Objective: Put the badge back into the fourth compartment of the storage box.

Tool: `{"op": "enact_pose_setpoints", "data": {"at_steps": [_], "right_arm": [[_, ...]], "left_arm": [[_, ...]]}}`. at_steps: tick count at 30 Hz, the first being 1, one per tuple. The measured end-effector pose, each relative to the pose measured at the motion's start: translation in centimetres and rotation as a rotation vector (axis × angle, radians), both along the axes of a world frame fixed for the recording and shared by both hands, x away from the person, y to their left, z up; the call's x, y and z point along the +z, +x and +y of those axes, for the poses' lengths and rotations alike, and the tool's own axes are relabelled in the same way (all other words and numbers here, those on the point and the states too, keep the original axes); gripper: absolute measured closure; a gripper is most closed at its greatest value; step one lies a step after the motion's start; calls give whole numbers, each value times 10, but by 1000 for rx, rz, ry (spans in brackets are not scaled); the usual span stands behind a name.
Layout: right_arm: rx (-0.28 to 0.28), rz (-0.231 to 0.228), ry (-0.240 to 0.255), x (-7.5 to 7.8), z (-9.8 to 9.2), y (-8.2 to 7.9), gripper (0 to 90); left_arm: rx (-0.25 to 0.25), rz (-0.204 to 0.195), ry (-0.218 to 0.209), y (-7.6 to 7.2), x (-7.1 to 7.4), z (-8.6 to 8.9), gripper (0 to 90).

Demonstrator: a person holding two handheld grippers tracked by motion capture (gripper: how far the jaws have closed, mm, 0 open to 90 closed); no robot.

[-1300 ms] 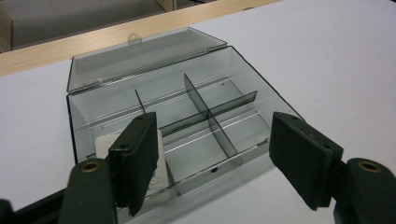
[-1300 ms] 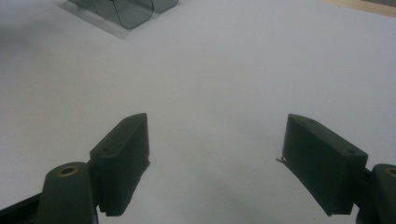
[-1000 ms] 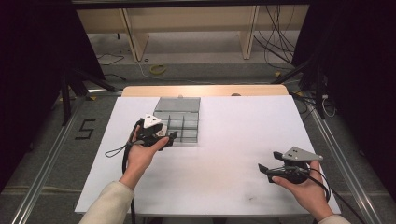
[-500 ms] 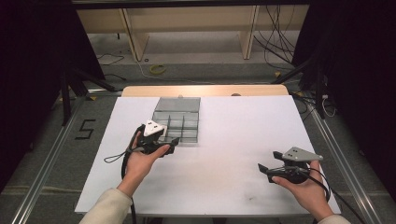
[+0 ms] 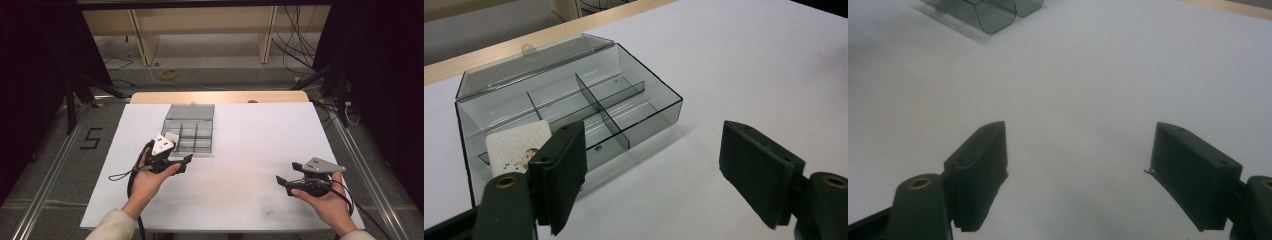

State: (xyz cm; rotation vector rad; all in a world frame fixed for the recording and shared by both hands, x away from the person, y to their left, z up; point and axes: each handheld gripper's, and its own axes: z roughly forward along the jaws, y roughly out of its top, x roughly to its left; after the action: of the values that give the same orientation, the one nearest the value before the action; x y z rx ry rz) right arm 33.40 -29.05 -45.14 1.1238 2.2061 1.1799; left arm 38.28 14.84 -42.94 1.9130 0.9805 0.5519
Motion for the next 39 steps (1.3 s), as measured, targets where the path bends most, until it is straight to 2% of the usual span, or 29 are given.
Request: {"op": "enact_pose_setpoints", "data": {"at_steps": [16, 28, 39], "right_arm": [[6, -2, -1, 0, 0, 0, 234], [17, 5, -4, 0, 0, -1, 233], [17, 11, -4, -1, -1, 0, 231]], "left_arm": [[-47, -8, 72, -26, -13, 7, 265], [-43, 34, 81, -41, -26, 19, 266], [-46, 39, 86, -47, -28, 26, 266]]}}
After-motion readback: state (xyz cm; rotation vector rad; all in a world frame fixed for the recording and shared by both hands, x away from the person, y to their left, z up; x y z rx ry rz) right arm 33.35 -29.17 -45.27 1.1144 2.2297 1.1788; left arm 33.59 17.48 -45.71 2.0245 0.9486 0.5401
